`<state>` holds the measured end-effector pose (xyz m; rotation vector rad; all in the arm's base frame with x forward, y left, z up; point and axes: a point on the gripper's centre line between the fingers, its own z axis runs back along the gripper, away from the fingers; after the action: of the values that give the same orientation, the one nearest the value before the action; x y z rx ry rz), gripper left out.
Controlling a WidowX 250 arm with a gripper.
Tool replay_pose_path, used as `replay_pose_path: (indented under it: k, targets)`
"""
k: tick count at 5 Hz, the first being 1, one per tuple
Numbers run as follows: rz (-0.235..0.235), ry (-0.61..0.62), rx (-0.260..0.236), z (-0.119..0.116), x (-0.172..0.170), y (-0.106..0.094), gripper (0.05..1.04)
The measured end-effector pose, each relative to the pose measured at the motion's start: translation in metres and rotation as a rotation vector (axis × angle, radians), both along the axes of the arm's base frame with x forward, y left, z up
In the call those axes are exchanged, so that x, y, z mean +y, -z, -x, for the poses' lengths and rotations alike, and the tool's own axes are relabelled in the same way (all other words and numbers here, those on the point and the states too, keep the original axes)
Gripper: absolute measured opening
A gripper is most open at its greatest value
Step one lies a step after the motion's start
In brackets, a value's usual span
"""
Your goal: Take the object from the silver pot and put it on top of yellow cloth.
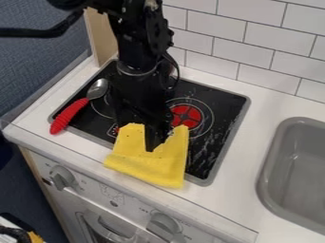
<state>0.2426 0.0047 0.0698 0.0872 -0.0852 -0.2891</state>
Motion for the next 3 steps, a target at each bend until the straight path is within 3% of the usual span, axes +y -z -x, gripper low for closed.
replay_pose_path:
  k: [1,3]
  targets:
    - [0.004,-0.001,0.028,0.002,0.000,0.006,0.999]
    - [0.039,-0.139,-0.032,-0.075,0.063,-0.014,0.999]
